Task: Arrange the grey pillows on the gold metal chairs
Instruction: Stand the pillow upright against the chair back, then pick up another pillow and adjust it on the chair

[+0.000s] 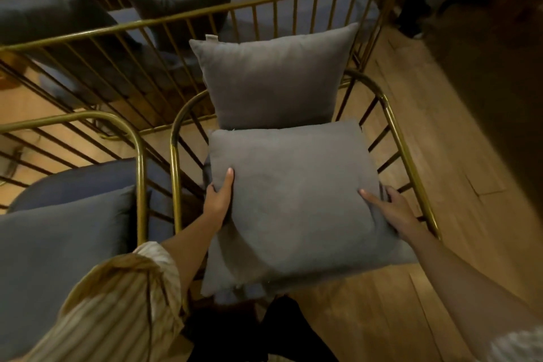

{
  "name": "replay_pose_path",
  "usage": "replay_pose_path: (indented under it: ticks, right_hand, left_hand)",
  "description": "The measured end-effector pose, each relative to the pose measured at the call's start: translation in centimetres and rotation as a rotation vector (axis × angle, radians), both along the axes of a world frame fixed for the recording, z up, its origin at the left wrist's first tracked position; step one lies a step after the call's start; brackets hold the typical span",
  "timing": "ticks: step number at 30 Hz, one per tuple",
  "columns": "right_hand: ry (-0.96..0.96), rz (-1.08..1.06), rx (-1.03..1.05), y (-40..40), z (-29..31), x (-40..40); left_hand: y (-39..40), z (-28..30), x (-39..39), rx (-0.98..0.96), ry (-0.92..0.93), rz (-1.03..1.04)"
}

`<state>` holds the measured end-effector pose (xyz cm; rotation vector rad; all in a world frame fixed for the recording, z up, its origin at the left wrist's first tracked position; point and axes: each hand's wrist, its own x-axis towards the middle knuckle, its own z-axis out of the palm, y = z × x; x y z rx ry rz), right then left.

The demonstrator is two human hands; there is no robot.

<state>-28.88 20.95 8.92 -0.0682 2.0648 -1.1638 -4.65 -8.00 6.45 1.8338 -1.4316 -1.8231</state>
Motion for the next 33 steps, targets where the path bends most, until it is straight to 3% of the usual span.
replay_pose_path:
  ticks: [8, 15, 22, 28, 33]
  right_hand:
    - [-0.014, 0.042, -0.115, -4.9, 2.7, 5.0]
    - [-0.193, 0.108, -0.317, -15.4, 6.6, 11.9]
    - [-0.286, 0.266, -0.398, -27.3, 8.6, 21.2]
    - [-0.372, 0.422, -0.381, -36.1, 7.4, 30.0]
    - [-0.341, 0.387, -0.339, -43.3, 6.1, 36.5]
  left_hand:
    - [-5.1, 5.3, 8.2, -0.171, -0.03, -0.014]
    - [-9.7, 9.5, 19.9, -0.383, 0.011, 0.2]
    - [-15.5, 12.1, 33.1, -0.354, 0.027, 0.321]
    - [-23.5, 13.3, 44.6, -0.271, 0.078, 0.203]
    - [-32.0, 13.7, 51.6, -0.206, 0.036, 0.065]
